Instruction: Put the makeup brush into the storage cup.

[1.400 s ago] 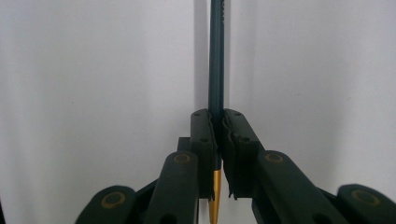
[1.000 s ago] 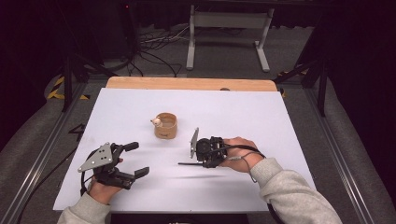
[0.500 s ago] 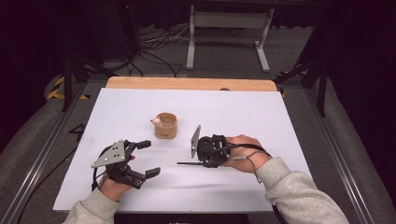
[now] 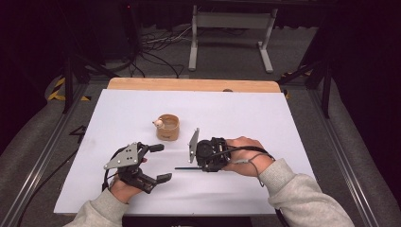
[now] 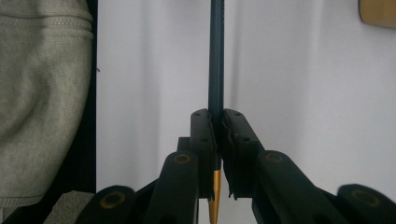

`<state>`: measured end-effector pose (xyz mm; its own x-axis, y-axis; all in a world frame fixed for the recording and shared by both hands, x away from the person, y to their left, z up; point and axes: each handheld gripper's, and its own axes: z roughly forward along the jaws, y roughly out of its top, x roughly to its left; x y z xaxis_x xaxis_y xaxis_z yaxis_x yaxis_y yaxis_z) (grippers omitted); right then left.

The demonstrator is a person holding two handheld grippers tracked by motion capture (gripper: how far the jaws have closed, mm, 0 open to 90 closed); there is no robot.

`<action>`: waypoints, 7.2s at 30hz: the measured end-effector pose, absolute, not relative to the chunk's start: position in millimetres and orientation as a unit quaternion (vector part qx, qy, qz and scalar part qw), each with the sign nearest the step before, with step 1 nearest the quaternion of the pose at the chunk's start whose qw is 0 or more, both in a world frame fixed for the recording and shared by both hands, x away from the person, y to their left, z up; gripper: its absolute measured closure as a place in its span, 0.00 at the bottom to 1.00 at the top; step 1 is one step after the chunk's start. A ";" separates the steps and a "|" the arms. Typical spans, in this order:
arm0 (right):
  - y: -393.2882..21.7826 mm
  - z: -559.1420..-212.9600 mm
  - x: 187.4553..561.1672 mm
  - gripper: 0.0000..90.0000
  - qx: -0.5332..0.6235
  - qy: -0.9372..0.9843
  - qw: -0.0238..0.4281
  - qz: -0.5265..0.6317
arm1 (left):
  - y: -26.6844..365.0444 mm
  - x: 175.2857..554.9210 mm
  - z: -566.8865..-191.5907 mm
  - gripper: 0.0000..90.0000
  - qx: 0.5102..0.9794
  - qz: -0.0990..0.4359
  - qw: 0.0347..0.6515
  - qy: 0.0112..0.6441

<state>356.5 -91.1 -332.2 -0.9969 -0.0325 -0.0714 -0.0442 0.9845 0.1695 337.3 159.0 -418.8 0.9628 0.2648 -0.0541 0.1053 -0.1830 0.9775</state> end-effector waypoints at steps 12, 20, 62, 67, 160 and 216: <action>-88.4 -328.0 352.3 0.93 -0.024 0.995 0.032 0.089 | 142.4 337.2 -422.6 0.07 0.787 0.051 0.607 0.095; -86.2 -329.2 352.1 0.93 -0.024 0.995 0.031 0.086 | 135.2 339.9 -425.0 0.21 0.799 0.046 0.594 0.081; -75.5 -335.8 350.4 0.92 -0.037 0.997 0.030 0.065 | 123.5 335.3 -427.6 0.93 0.834 0.034 0.549 0.039; -76.4 -335.8 350.8 0.92 -0.041 0.996 0.029 0.068 | 124.0 335.8 -427.7 0.93 0.834 0.032 0.550 0.037; -199.5 -391.8 346.8 0.93 0.008 0.839 -0.007 0.544 | 139.5 334.1 -421.4 0.94 0.804 0.011 0.595 0.012; -168.7 -326.0 348.2 0.94 -0.002 0.945 0.029 0.326 | 132.5 340.2 -419.6 0.35 0.808 0.019 0.586 0.055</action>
<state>348.2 -168.7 -326.0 -0.9983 0.0147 -0.0568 -0.0234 0.7880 0.6152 340.2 132.5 -419.6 0.9932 0.1112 -0.0343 0.0671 -0.3064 0.9495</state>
